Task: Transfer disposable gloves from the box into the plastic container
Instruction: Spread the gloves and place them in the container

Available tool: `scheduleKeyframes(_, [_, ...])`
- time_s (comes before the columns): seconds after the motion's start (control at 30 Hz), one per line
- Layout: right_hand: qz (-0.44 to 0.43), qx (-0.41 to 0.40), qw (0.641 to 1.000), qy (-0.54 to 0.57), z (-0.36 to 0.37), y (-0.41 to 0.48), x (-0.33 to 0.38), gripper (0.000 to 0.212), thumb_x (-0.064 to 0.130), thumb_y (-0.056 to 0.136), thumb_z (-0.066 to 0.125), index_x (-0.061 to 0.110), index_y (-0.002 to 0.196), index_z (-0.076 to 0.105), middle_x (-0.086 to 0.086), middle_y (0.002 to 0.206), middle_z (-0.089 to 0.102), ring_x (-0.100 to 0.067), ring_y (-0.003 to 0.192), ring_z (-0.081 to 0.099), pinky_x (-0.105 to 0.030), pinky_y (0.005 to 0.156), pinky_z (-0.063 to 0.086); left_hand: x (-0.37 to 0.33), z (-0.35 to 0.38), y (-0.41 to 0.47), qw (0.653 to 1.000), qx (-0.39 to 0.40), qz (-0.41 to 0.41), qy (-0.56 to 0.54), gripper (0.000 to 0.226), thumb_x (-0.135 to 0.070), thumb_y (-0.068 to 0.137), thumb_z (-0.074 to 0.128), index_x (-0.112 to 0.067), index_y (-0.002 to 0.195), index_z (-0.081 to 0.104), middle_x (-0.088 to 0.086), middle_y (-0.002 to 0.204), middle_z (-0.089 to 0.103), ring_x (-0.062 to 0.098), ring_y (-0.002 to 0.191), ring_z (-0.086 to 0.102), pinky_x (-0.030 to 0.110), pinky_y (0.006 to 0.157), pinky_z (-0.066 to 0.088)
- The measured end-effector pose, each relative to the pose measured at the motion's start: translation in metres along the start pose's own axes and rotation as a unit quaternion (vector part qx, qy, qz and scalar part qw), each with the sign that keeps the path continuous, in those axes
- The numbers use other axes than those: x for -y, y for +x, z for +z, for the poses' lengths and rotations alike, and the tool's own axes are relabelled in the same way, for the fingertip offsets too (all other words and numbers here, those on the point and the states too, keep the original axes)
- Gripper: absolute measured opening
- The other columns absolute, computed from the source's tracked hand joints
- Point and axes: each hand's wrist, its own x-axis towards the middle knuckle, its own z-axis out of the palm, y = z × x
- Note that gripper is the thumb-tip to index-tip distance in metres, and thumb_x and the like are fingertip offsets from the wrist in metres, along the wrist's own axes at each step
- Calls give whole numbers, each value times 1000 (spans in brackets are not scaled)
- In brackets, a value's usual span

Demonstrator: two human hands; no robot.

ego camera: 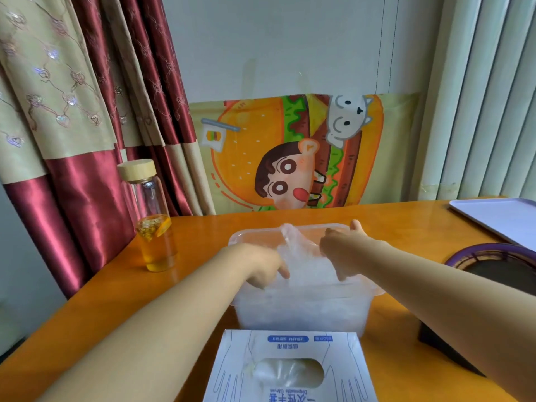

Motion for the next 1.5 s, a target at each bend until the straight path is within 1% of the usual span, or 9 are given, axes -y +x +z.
scheduleKeyframes(0.17, [18, 25, 995, -96, 16, 4, 8, 42, 23, 91, 57, 18, 132, 51, -11, 146, 35, -31, 136, 29, -52, 113, 7, -3, 15, 30, 995, 83, -45, 42, 43, -13, 99, 42, -19, 142, 44, 5, 145, 43, 27, 127, 45, 33, 94, 39])
scheduleKeyframes(0.43, [-16, -48, 999, -10, -9, -23, -7, 48, 44, 83, 67, 28, 127, 56, 2, 128, 49, -25, 127, 38, -55, 108, 17, 15, -9, -11, 996, -28, 7, -83, 46, -23, 95, 57, -21, 140, 48, -7, 140, 52, 15, 125, 50, 31, 106, 40])
scheduleKeyframes(0.57, [-116, -268, 945, 149, -15, -60, -8, 27, 36, 88, 63, 31, 115, 64, 10, 109, 56, -13, 107, 52, -37, 96, 38, 22, -7, -49, 965, -172, 29, -198, 37, -12, 95, 55, -24, 130, 58, -11, 123, 62, 7, 110, 58, 27, 95, 49])
scheduleKeyframes(0.67, [-253, -257, 901, 240, -11, -97, 11, 21, 28, 88, 65, 31, 109, 68, 19, 94, 55, 8, 73, 48, -9, 69, 39, 20, 13, -82, 924, -221, 57, -307, 27, -12, 93, 60, -31, 112, 65, -15, 104, 67, 6, 95, 64, 23, 82, 53])
scheduleKeyframes(0.77, [-327, -145, 915, 189, 10, -111, 37, 27, 25, 91, 61, 31, 117, 66, 14, 101, 60, 6, 73, 47, -8, 66, 34, 13, 39, -106, 931, -136, 75, -330, 26, -20, 89, 68, -34, 110, 64, -16, 105, 67, 5, 91, 67, 23, 86, 54])
scheduleKeyframes(0.9, [-324, -99, 932, 129, 37, -104, 59, 41, 23, 94, 57, 36, 133, 53, 2, 117, 53, -15, 99, 54, -20, 76, 41, 0, 73, -103, 986, -12, 43, -161, 69, -37, 84, 71, -37, 144, 36, -14, 148, 39, 8, 131, 42, 24, 105, 36])
scheduleKeyframes(1.03, [-333, -139, 925, 117, 46, -96, 71, 34, 27, 97, 51, 36, 130, 57, 3, 112, 52, -11, 91, 49, -11, 62, 33, -4, 89, -97, 993, 4, 44, -108, 84, -46, 84, 68, -32, 152, 19, -14, 158, 17, 12, 143, 21, 27, 112, 24])
scheduleKeyframes(1.3, [-324, -206, 907, 174, 25, -111, 69, 15, 27, 92, 60, 24, 102, 71, 11, 109, 55, -6, 86, 52, -15, 71, 39, -5, 92, -98, 990, -2, 33, -135, 78, -45, 82, 70, -31, 147, 30, -9, 155, 28, 19, 139, 31, 33, 108, 33])
scheduleKeyframes(1.5, [-205, -339, 861, 318, -19, -119, 32, 15, 17, 94, 56, 20, 96, 70, 11, 87, 65, -5, 73, 58, -20, 68, 48, -4, 91, -97, 989, -10, 42, -139, 82, -47, 80, 72, -34, 147, 27, -9, 153, 33, 18, 135, 38, 33, 106, 36])
